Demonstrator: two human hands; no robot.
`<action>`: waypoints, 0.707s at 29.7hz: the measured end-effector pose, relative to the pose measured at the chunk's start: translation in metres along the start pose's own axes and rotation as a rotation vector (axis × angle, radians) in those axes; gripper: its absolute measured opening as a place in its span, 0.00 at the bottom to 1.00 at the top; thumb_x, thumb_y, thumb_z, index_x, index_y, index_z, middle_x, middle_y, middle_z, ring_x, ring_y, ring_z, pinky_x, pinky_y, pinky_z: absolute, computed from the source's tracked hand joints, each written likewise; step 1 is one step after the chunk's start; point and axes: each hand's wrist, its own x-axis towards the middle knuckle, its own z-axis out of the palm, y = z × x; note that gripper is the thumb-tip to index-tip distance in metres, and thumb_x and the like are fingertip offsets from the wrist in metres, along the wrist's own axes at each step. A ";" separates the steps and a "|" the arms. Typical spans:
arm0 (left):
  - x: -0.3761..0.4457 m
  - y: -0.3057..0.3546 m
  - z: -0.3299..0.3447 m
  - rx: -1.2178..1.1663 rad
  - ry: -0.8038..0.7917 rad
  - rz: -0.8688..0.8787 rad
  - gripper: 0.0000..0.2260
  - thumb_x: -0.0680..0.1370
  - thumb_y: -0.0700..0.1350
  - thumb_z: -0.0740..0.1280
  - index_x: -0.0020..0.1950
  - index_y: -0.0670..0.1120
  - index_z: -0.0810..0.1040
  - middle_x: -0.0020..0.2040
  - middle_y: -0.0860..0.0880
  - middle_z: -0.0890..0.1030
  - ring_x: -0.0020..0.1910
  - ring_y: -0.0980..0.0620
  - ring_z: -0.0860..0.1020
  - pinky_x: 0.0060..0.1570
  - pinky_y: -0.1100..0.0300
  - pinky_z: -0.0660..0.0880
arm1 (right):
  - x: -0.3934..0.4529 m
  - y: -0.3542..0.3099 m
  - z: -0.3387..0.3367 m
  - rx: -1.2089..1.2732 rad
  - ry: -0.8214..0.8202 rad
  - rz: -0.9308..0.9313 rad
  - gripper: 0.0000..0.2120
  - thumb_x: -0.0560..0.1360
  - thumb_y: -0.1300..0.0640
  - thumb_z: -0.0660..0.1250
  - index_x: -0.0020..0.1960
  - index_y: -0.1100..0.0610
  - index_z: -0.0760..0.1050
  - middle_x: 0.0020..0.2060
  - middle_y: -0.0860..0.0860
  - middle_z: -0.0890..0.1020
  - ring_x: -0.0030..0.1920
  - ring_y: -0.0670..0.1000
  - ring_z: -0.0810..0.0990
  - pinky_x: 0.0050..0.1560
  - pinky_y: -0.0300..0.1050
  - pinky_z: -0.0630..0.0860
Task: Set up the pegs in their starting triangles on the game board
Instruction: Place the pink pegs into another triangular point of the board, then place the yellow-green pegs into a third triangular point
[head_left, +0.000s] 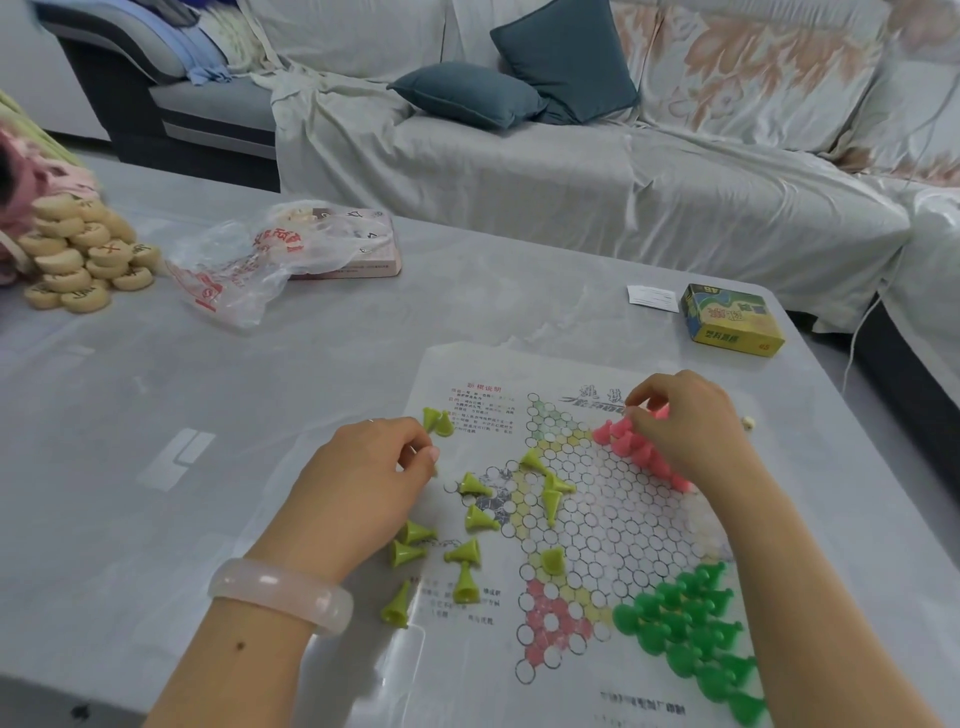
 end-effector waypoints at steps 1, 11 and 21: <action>0.000 -0.001 -0.001 -0.007 0.000 -0.005 0.07 0.78 0.50 0.58 0.46 0.52 0.76 0.46 0.55 0.77 0.39 0.58 0.73 0.39 0.63 0.69 | -0.001 0.000 -0.002 0.013 0.018 -0.008 0.05 0.74 0.57 0.64 0.47 0.52 0.77 0.43 0.50 0.75 0.51 0.54 0.72 0.46 0.44 0.65; -0.005 -0.006 -0.007 -0.051 0.005 -0.015 0.06 0.78 0.49 0.59 0.45 0.52 0.75 0.47 0.54 0.78 0.39 0.58 0.73 0.40 0.64 0.69 | -0.007 -0.004 -0.003 -0.039 0.020 -0.010 0.12 0.76 0.61 0.58 0.53 0.54 0.79 0.44 0.50 0.71 0.54 0.56 0.72 0.47 0.43 0.65; -0.011 -0.003 -0.007 0.022 -0.111 0.000 0.10 0.77 0.52 0.59 0.56 0.53 0.73 0.55 0.53 0.74 0.45 0.55 0.71 0.46 0.61 0.68 | -0.067 -0.044 -0.026 -0.084 -0.661 -0.293 0.33 0.70 0.47 0.68 0.70 0.38 0.55 0.66 0.45 0.66 0.53 0.43 0.73 0.58 0.43 0.73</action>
